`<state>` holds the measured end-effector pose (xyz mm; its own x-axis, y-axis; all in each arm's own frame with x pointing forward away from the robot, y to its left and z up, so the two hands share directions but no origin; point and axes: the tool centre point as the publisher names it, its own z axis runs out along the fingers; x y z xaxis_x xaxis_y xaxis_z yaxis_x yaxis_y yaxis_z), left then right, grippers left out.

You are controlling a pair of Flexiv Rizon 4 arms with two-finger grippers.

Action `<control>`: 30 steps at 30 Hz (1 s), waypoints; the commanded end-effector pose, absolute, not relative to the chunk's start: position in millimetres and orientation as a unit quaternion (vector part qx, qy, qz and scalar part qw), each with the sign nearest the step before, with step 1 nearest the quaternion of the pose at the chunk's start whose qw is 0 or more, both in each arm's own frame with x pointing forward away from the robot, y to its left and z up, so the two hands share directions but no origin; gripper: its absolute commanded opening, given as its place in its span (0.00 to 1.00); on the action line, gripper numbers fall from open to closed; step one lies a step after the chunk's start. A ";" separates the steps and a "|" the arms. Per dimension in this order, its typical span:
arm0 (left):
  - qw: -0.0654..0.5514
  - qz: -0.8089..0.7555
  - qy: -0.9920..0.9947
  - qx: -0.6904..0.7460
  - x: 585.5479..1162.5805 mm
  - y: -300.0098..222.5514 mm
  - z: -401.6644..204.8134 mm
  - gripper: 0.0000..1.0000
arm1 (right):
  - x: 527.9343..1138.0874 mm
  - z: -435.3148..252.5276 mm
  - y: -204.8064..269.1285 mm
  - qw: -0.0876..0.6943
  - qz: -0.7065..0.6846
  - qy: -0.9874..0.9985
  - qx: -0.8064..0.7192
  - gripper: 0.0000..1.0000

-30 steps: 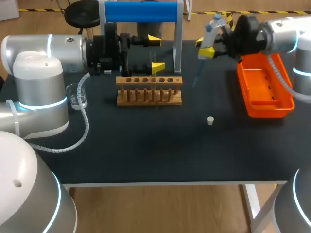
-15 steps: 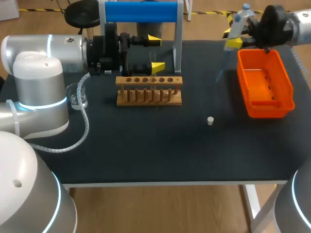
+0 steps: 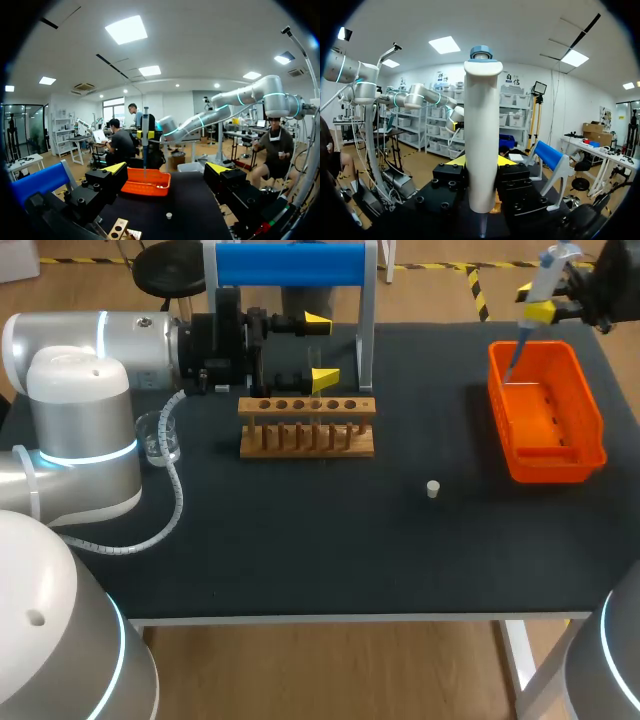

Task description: Invert the test tube, pick up the pipette, mount the tip to pipette, aspirate from beaker and dispense into the tube, eject the tip, return the pipette, and cap with the stopper.

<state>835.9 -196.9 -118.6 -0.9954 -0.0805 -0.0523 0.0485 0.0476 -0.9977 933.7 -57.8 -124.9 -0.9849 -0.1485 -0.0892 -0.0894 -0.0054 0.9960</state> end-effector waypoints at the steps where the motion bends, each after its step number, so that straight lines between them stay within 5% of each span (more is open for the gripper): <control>1: 0.048 -0.691 0.721 -0.011 835.4 -197.1 -119.0 1.00 | 932.3 -124.9 -76.6 0.016 -0.700 -0.710 0.076 0.00; 30: 0.048 -0.691 0.721 -0.011 835.4 -197.1 -119.0 1.00 | 938.5 -142.4 -147.0 0.015 -0.713 -0.700 0.047 0.00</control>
<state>835.9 -196.9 -118.6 -0.9954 -0.0806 -0.0523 0.0485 0.0476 -0.9977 931.8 -140.5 -139.3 -0.9968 -0.0645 -0.0471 -0.0462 -0.0146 0.9988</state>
